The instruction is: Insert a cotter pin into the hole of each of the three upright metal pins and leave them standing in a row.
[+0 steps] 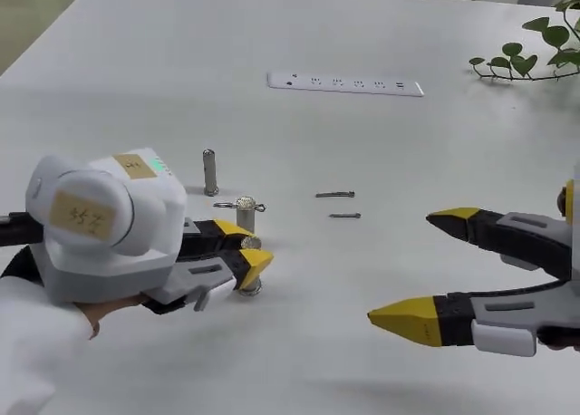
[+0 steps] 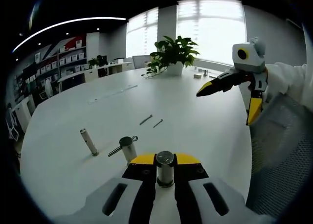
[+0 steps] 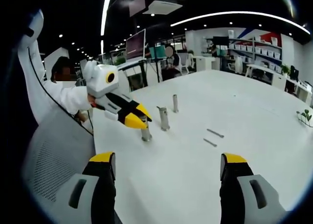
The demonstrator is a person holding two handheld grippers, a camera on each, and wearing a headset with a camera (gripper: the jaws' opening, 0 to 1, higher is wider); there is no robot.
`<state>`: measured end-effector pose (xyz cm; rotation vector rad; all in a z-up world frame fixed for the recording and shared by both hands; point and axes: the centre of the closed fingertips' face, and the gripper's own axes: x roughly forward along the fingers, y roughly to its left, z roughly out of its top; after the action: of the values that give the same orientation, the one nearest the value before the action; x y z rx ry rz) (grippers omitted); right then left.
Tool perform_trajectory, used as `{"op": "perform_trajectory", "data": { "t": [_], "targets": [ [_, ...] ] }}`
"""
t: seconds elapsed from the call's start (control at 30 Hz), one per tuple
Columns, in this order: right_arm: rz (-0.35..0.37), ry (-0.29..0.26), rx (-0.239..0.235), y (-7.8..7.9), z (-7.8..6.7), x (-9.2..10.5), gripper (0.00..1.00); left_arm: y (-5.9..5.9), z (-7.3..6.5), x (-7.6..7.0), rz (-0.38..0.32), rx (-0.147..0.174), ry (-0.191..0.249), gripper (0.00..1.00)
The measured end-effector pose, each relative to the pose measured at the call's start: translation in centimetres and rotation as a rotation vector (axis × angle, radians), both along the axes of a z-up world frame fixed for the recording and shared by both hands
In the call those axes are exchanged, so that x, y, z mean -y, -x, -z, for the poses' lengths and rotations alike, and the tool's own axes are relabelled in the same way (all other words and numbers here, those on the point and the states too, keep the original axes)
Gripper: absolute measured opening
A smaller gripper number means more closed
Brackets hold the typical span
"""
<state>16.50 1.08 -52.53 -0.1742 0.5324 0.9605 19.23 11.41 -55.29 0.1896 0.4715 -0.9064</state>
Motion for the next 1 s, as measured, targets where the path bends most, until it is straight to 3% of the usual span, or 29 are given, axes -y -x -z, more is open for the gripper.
{"op": "perform_trajectory", "data": {
  "t": [0.53, 0.6, 0.7, 1.0],
  "targets": [
    [0.016, -0.026, 0.006, 0.07, -0.47, 0.37, 0.85, 0.26, 0.77, 0.19, 0.01, -0.003, -0.025, 0.09],
    [0.018, -0.026, 0.008, 0.11, -0.53, 0.46, 0.85, 0.22, 0.78, 0.2, -0.008, -0.024, 0.002, 0.09],
    [0.021, -0.028, 0.006, 0.2, -0.49, 0.5, 0.85, 0.15, 0.78, 0.15, -0.008, -0.012, -0.004, 0.09],
    [0.008, -0.025, 0.002, 0.46, -0.28, 0.07, 0.85, 0.42, 0.77, 0.13, -0.026, -0.024, 0.002, 0.1]
  ]
}}
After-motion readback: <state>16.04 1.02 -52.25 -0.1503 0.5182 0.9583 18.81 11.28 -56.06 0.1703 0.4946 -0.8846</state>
